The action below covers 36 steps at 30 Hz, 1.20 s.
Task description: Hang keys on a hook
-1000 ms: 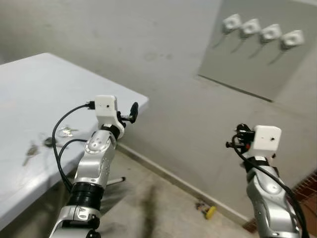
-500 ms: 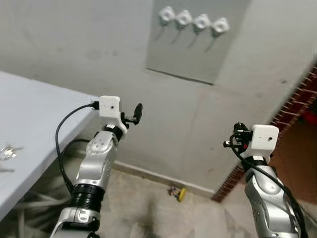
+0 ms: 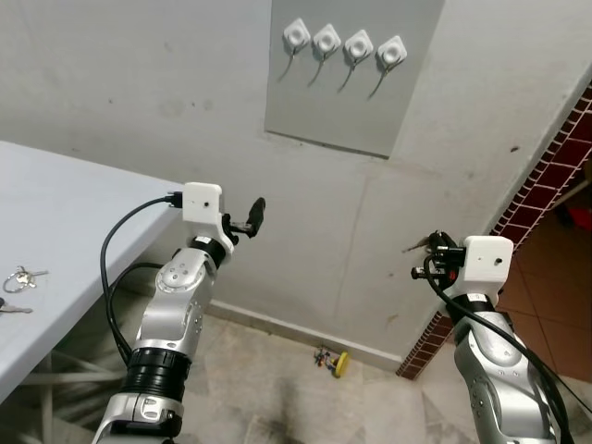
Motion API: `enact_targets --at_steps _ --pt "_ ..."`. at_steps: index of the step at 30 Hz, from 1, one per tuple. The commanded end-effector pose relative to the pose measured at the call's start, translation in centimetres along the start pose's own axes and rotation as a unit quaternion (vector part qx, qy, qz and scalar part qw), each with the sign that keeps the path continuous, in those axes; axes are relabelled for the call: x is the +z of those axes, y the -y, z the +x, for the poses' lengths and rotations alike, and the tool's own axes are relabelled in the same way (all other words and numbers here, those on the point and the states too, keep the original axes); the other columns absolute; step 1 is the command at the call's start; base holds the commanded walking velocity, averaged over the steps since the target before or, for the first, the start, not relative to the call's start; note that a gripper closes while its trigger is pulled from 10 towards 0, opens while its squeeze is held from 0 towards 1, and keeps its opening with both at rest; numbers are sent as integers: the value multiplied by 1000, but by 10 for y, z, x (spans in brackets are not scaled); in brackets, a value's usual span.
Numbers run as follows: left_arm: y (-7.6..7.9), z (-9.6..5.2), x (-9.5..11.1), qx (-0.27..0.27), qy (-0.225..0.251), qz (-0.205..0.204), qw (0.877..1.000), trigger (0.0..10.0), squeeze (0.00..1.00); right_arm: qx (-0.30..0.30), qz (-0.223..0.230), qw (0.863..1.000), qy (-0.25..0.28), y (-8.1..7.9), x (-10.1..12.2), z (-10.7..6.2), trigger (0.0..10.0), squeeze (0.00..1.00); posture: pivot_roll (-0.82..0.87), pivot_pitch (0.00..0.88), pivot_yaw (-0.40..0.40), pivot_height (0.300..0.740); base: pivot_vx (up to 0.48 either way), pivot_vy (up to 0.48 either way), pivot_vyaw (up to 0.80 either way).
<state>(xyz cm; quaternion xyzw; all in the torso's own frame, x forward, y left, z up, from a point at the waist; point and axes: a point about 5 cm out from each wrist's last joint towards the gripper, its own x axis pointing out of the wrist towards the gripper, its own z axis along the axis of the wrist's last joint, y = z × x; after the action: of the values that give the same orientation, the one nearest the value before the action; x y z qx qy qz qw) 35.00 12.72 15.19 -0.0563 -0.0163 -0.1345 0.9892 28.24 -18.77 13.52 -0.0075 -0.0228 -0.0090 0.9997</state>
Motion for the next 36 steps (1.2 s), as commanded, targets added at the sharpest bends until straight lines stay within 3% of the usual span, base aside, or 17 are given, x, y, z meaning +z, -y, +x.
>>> enact_targets --at_steps 1,36 --pt "5 2 5 -13 5 1 1000 10000 0 -1 -2 1000 18 2 8 0 10000 0 5 0 -68 740 289 0 0" --pt "4 1 4 -9 1 -15 1000 10000 0 6 -5 1000 16 3 9 -3 10000 0 3 1 -70 740 311 0 0"
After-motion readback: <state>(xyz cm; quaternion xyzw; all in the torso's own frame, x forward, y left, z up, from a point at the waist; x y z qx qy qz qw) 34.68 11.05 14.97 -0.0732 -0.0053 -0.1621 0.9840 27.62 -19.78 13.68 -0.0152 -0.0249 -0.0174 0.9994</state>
